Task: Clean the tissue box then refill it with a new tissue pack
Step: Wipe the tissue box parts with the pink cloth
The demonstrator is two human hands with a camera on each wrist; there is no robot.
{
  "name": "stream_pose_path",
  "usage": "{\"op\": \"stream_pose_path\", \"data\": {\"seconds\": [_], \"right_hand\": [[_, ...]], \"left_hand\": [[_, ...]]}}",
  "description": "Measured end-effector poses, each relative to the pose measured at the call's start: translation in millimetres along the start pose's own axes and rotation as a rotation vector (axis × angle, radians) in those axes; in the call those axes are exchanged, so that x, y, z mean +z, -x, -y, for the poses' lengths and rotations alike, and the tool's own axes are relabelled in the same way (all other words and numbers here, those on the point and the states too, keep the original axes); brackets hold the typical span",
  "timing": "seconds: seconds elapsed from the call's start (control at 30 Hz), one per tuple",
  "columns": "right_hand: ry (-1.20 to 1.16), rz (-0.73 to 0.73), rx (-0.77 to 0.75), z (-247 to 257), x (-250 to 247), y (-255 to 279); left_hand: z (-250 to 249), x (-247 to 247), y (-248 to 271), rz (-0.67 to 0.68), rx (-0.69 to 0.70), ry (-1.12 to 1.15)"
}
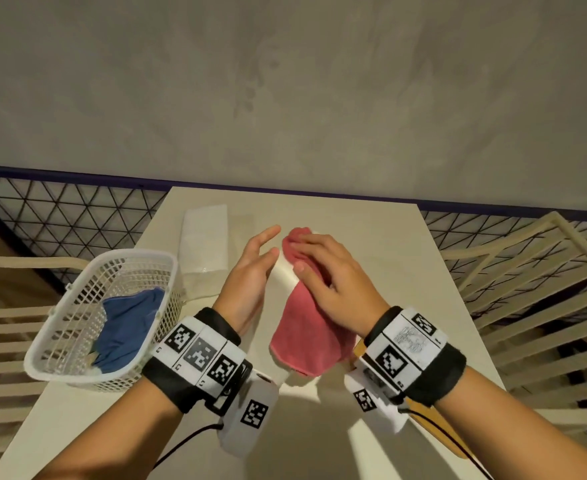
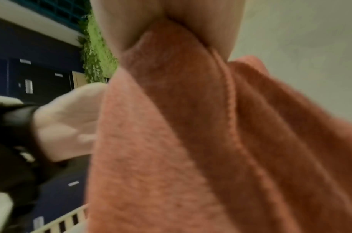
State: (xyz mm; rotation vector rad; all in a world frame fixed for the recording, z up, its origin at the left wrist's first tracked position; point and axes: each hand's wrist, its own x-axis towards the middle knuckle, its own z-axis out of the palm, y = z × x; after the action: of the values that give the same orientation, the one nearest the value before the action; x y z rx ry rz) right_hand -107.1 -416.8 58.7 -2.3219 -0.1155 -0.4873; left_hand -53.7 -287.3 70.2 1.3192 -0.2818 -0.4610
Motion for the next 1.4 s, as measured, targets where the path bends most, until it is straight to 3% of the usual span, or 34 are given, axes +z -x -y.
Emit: {"op": "stream_pose_path", "data": {"seconds": [0.13,0.3,0.43,0.57,0.63,0.7,0.77,0.83,0.9,0.97,1.17,1.4], "right_hand": [[-0.086,-0.022,-0.142,-2,-4,5],[-0.163,-0.185,-0.037,-9,-3,2],[-0.18,-0.144,-0.124,22,7,6],[-0.08,-0.05,-0.304,29,8,10],[-0.034,-0.022,-0.302,22,20,6],[-0.043,-0.052,-0.2,9,32,3],[-0.039,-0.04,-0.108,-8,44,7],[-0.031,0.0,-0.038,-25,51,17],[-0.022,-0.001,0.066,-42,50,27],[-0.02,-0.048,0.17,-57,43,34],[0.032,-0.128,0.308,-82,20,41],[0.014,-0.228,0.368,-90,0,43]], "left_hand": [[-6,-5,0,-0.017,0.046,-0.01],[-4,-6,2,-0.086,0.04,-0.025],[-11,-6,-2,-0.098,0.091,0.001],[-24,-18,-13,-0.255,0.127,0.177],[-32,-8,-14,-0.17,0.136,0.197],[-36,4,-14,-0.074,0.107,0.157],[-27,4,-18,-0.087,0.101,-0.06],[-8,-10,-24,-0.094,0.161,-0.498],[17,-29,-28,0.008,0.123,-0.963],[41,-40,-30,0.15,0.054,-1.227],[83,-22,-49,0.356,0.011,-1.474],[102,0,-92,0.447,0.021,-1.829]]}}
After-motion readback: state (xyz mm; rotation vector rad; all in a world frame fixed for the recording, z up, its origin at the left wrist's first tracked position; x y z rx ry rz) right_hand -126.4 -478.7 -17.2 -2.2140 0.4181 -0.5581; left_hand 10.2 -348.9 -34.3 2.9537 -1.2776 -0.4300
